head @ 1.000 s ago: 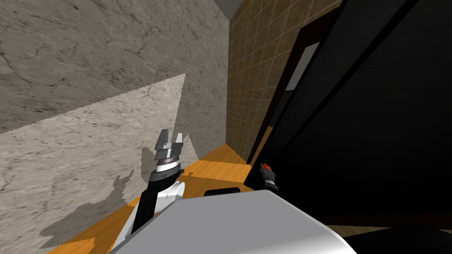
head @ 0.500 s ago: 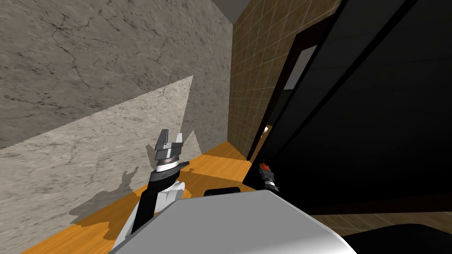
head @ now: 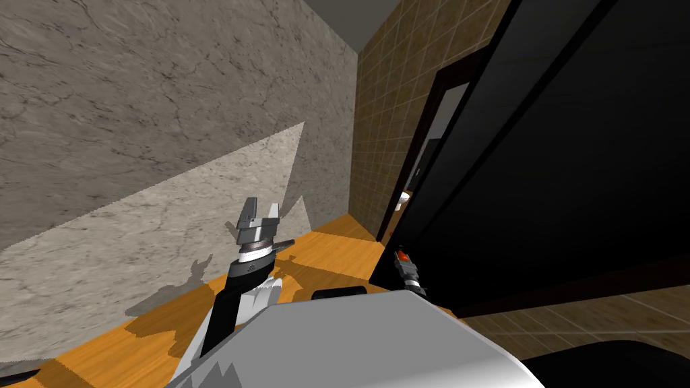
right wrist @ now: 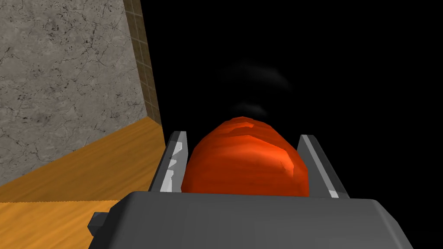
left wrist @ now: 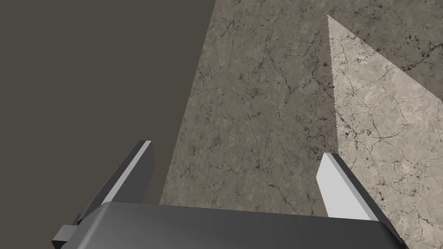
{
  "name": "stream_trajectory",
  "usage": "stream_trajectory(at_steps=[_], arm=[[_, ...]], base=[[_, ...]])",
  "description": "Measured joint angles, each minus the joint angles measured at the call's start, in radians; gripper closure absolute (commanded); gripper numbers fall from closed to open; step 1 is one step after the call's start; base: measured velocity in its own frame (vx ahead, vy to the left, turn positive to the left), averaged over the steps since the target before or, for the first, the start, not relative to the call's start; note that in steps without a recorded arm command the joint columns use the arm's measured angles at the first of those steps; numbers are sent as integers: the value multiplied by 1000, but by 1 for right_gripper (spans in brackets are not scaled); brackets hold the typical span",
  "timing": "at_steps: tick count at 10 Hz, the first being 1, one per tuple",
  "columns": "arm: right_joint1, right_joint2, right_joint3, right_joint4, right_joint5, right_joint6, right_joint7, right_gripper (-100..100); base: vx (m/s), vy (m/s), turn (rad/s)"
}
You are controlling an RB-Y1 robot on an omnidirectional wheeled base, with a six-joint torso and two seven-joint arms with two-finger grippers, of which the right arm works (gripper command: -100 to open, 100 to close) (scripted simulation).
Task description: Pull the door open
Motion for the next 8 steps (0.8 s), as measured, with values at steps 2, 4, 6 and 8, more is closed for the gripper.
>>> stream_trajectory(at_steps=[2, 4, 6, 8], arm=[[9, -17, 18, -4, 9, -16, -19, 100], [23, -38, 46, -4, 23, -41, -45, 100], [33, -59, 69, 3, 35, -64, -69, 100], [40, -71, 92, 6, 46, -82, -90, 100]], base=[[-216, -31, 114], [-227, -5, 136], [-210, -21, 83], [-157, -32, 54]])
